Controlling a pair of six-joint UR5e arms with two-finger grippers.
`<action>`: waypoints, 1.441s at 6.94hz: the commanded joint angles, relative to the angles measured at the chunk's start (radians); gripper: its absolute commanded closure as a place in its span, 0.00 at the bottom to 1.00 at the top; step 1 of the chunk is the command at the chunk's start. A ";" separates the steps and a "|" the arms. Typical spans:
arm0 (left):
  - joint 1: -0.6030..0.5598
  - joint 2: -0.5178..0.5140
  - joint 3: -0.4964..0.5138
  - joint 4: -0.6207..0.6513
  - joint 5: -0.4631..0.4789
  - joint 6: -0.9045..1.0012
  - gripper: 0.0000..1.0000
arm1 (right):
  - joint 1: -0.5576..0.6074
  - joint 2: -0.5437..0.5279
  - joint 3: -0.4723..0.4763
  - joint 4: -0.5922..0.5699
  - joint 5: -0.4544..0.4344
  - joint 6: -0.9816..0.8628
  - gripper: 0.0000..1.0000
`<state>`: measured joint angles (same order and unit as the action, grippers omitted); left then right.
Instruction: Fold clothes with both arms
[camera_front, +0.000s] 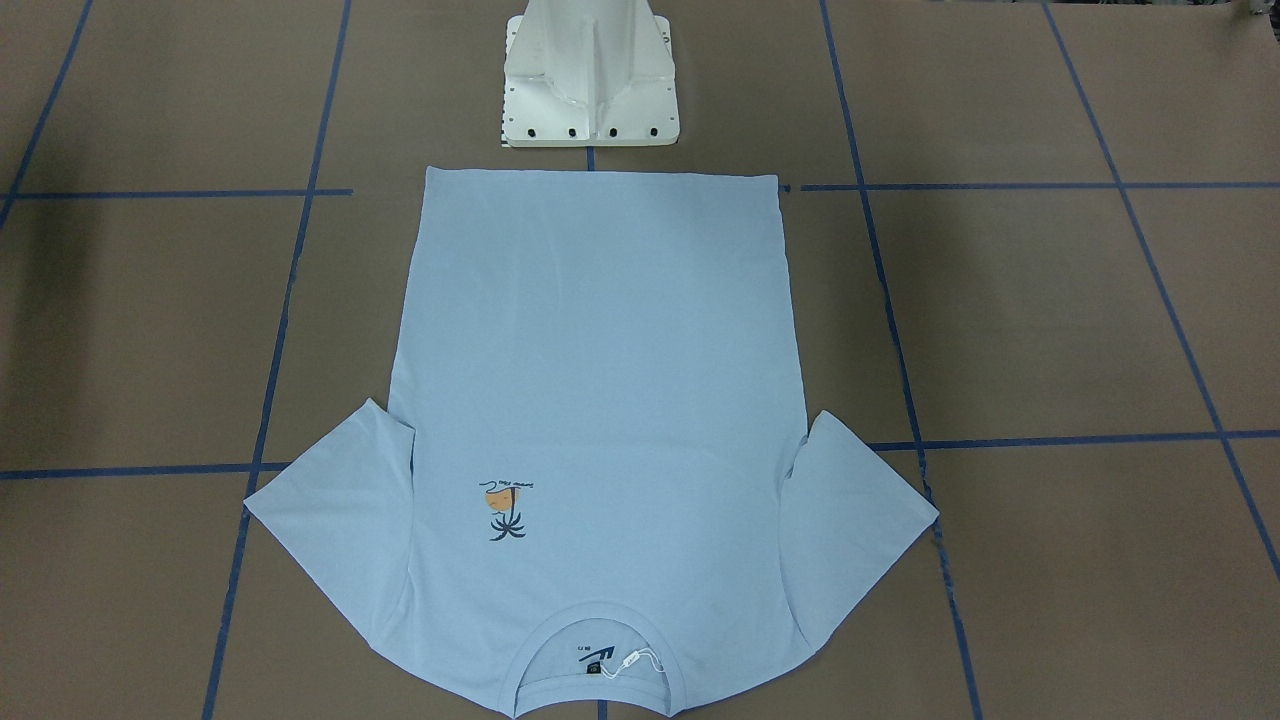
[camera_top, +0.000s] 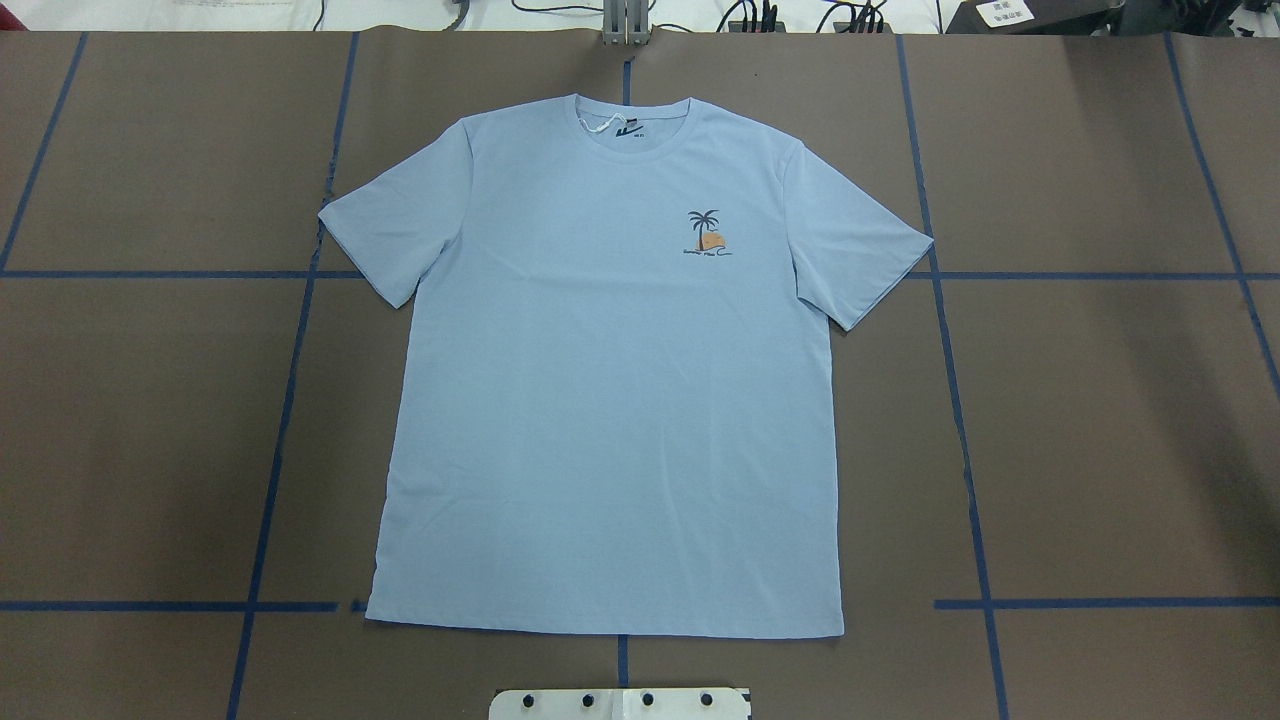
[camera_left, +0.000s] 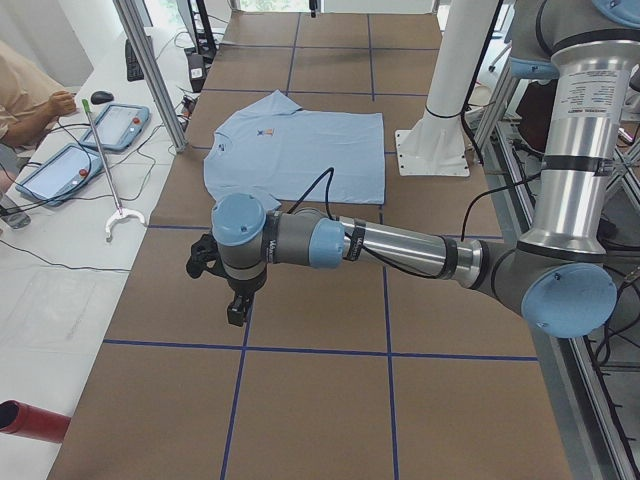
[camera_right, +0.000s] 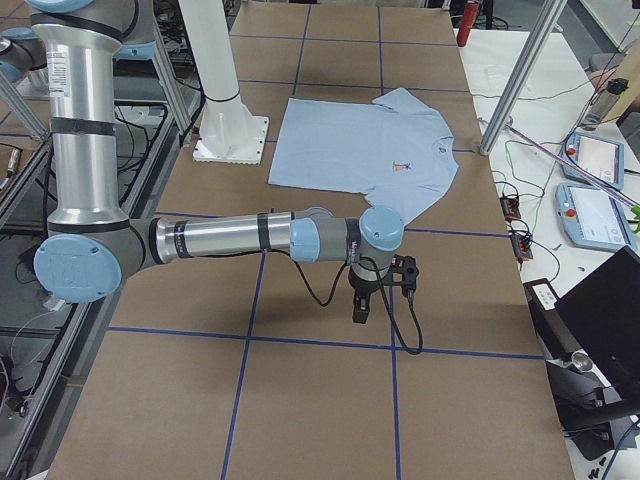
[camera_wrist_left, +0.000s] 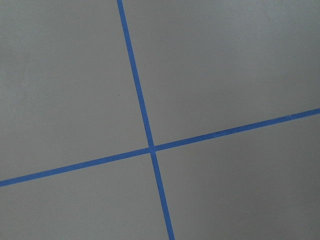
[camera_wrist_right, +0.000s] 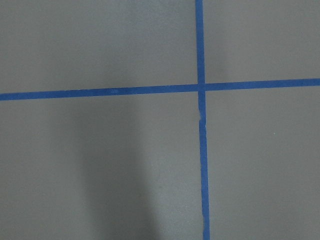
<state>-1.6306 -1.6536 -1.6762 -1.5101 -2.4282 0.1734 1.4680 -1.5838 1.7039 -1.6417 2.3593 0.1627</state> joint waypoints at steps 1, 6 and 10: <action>0.005 0.002 -0.003 -0.004 -0.028 -0.002 0.00 | -0.001 0.010 -0.006 0.037 0.009 0.000 0.00; 0.008 0.023 -0.014 -0.123 -0.023 -0.026 0.00 | -0.209 0.153 -0.125 0.386 0.080 0.342 0.00; 0.009 0.116 0.021 -0.262 -0.107 -0.021 0.00 | -0.541 0.370 -0.260 0.753 -0.255 0.969 0.00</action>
<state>-1.6219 -1.5651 -1.6580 -1.7036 -2.5167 0.1524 1.0237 -1.2620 1.4814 -1.0023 2.2303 0.9440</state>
